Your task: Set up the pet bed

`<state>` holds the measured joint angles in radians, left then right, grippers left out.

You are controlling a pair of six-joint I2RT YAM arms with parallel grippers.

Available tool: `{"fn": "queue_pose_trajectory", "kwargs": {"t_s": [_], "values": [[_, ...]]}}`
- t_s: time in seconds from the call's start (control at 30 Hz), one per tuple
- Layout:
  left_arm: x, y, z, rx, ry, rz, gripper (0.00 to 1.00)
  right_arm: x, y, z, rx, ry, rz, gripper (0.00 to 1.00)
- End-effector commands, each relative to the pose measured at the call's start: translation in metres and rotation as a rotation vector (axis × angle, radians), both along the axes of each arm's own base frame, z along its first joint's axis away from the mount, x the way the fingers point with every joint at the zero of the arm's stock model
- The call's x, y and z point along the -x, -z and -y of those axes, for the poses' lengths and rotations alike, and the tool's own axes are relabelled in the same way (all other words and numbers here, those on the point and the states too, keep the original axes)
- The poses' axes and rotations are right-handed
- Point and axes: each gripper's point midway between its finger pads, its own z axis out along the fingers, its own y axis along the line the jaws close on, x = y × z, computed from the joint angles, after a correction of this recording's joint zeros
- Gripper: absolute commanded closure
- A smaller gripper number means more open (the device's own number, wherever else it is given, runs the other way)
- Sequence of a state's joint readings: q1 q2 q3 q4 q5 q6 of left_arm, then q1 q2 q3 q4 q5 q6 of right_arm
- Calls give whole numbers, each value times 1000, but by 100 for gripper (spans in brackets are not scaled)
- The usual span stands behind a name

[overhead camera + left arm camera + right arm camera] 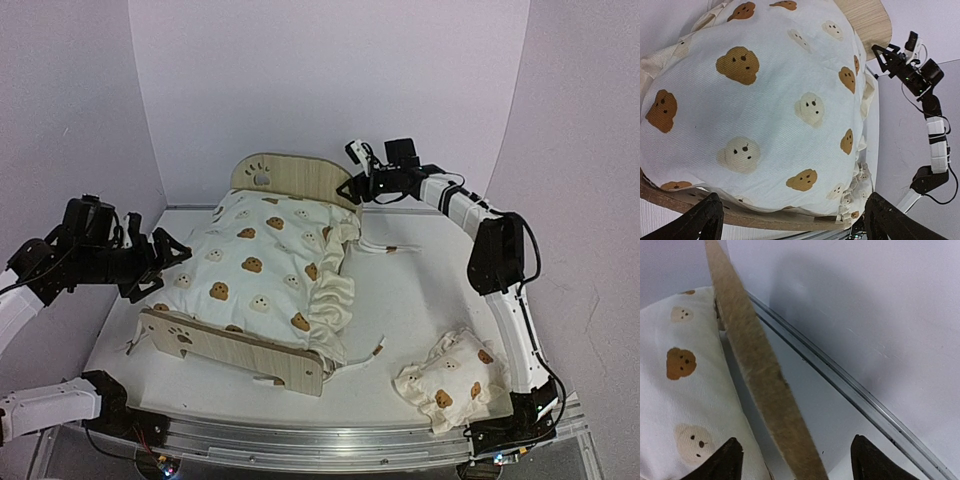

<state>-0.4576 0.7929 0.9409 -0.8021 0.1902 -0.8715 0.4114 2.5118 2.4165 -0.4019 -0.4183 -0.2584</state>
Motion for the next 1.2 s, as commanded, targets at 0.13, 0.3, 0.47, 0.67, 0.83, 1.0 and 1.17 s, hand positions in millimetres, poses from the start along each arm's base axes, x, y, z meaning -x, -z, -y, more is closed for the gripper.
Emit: {"fn": "queue_pose_trajectory", "kwargs": {"t_s": [0.13,0.3,0.47,0.67,0.83,1.0,1.17], "values": [[3,-53,4,92,17,136,2,2,-58,-15,-151,-13,65,78],[-11,-71,9,57,42,187,2,23,-62,17,-122,175,27,100],[-26,-94,23,54,95,241,2,66,-64,61,-109,338,10,100],[-37,-100,46,141,151,289,2,160,-67,109,-119,552,-64,100],[-43,-79,91,173,238,270,2,231,-41,114,-128,803,-167,100],[-33,-70,165,135,342,320,4,264,-26,82,-177,880,-217,100],[2,-43,233,157,453,392,10,277,-17,64,-153,833,-246,100]]}}
